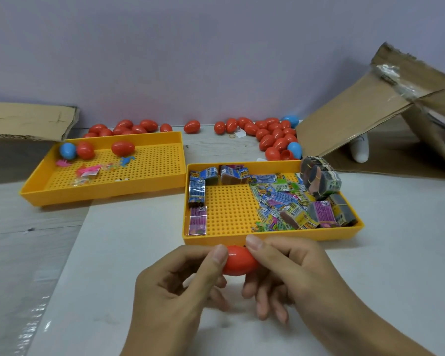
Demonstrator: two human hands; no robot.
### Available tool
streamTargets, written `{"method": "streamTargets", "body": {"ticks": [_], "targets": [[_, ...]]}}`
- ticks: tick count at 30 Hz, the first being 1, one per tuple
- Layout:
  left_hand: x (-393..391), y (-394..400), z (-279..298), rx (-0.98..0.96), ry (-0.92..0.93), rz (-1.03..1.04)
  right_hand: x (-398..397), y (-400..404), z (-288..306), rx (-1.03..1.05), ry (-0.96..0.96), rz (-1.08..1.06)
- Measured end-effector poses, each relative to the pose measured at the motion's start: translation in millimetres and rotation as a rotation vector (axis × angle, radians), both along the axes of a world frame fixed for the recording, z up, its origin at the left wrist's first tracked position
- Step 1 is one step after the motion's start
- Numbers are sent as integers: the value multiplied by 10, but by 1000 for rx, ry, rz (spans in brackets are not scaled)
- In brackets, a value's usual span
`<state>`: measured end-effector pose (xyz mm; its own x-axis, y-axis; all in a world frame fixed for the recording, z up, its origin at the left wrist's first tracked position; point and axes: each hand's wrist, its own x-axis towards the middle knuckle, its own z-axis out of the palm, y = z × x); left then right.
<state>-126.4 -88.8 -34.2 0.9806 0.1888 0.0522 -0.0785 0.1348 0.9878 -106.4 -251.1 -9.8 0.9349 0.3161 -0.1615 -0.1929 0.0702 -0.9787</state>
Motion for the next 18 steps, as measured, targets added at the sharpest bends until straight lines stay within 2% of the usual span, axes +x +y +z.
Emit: {"method": "streamTargets", "body": {"ticks": [8, 18], "targets": [[-22, 24, 60, 21, -3, -68, -10, 0, 18, -12, -3, 8], [-8, 48, 52, -65, -63, -141, 8, -46, 46, 25, -91, -45]]}}
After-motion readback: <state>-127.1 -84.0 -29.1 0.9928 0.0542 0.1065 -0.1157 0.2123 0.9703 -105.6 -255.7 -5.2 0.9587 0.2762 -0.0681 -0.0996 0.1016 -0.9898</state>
